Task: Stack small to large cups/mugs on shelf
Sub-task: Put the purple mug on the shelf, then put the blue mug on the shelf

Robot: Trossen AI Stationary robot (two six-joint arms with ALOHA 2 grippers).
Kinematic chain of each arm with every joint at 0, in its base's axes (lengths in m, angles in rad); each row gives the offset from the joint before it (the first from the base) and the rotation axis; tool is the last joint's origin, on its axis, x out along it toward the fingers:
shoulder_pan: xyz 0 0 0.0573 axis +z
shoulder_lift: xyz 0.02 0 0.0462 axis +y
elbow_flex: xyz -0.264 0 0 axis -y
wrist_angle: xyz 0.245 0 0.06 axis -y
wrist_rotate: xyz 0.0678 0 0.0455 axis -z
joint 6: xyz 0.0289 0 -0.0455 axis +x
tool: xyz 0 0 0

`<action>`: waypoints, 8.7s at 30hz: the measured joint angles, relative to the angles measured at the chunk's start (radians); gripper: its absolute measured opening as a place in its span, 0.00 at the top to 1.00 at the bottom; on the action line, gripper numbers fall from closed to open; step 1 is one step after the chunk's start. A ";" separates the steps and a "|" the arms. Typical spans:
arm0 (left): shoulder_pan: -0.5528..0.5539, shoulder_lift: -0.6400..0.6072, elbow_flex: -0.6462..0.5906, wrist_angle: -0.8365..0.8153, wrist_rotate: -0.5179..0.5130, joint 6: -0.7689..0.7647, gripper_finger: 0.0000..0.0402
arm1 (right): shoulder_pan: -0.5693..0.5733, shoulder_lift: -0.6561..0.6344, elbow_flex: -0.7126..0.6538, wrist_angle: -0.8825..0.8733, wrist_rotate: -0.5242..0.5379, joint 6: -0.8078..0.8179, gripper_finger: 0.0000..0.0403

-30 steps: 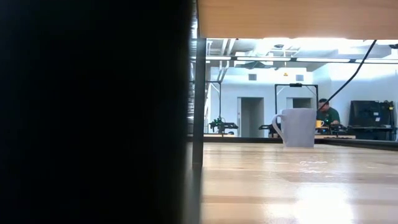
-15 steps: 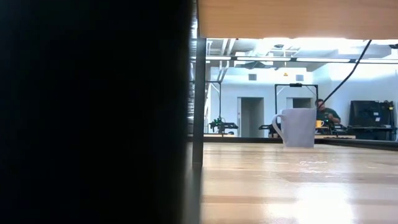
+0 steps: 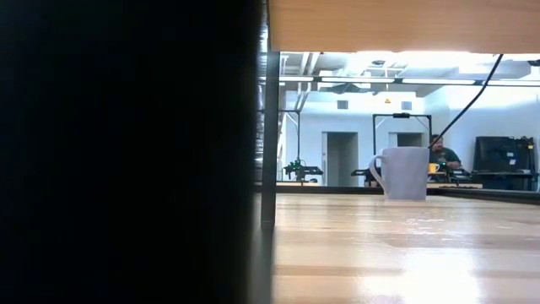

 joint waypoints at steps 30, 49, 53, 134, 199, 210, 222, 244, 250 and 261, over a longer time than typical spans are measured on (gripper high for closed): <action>0.000 0.000 0.000 0.000 0.002 -0.001 0.73 | -0.076 0.000 0.000 0.016 0.055 0.074 0.90; 0.000 0.000 0.000 0.000 0.002 0.002 0.73 | -0.063 0.002 0.000 0.110 0.028 0.073 0.90; 0.000 0.000 0.000 0.000 0.003 0.004 0.73 | -0.063 0.002 -0.011 0.108 0.028 0.097 0.90; 0.000 0.000 0.000 0.000 0.003 -0.001 0.73 | -0.052 0.001 -0.071 0.152 -0.103 0.169 0.77; 0.000 0.000 0.000 0.000 0.003 0.005 0.73 | -0.065 -0.001 0.103 0.001 -0.106 0.312 0.54; 0.000 0.000 0.000 0.000 0.003 -0.001 0.73 | -0.048 -0.001 0.103 0.001 -0.115 0.412 0.54; 0.000 0.000 0.000 0.000 0.003 0.001 0.73 | -0.049 -0.001 0.103 0.001 -0.125 0.573 0.55; 0.000 0.000 0.000 0.000 0.003 -0.001 0.73 | -0.052 0.000 0.072 0.001 -0.170 0.518 0.55; 0.000 0.000 0.000 0.000 0.003 0.002 0.73 | -0.052 -0.001 0.072 0.001 -0.180 0.512 0.55; 0.000 0.000 0.000 0.000 0.003 0.005 0.73 | -0.052 -0.001 0.108 0.001 -0.149 0.505 0.55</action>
